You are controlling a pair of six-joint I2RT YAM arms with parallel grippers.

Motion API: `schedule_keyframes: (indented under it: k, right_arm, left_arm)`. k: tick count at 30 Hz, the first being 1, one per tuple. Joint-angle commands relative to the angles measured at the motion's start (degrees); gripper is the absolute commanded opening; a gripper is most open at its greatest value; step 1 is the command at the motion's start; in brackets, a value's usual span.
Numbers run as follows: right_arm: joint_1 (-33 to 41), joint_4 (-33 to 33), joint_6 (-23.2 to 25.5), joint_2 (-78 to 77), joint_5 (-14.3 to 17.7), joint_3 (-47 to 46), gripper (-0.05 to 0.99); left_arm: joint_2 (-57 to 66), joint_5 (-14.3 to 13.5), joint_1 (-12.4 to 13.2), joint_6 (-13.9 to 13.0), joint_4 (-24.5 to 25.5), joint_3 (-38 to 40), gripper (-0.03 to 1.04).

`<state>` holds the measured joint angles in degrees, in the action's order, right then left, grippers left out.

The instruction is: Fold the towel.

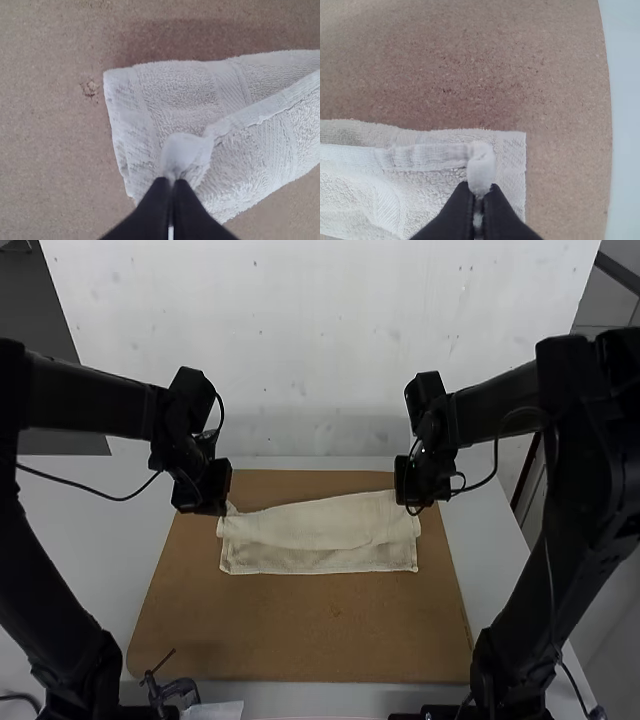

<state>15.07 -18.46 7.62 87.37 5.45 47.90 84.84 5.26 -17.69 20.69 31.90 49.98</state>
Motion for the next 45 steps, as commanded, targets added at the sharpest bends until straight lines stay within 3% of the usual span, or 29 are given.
schedule_keyframes:
  k: [1,6,19,32,45]
  right_arm:
    - [-0.39,-0.26,-1.46,-4.05,0.79,-2.81,0.01]
    - [-0.48,-0.44,-1.9,-7.13,0.79,-5.27,0.01]
    - [-0.83,3.78,-2.17,-2.56,0.96,-7.65,0.01]
    - [-1.36,9.49,-1.73,3.33,1.23,-7.12,0.01]
    - [-1.54,10.2,-1.29,6.49,1.14,-6.59,0.01]
  left_arm:
    - [-3.98,-0.95,-1.47,0.32,0.09,-2.25,0.01]
    - [-7.58,-2.71,-3.14,0.49,0.88,-3.83,0.01]
    - [-0.29,-4.99,-3.22,0.76,-0.52,-4.27,0.01]
    - [7.8,-5.87,-1.82,0.32,-9.22,-1.28,0.01]
    - [14.3,-5.87,-0.5,0.58,-12.83,1.44,0.01]
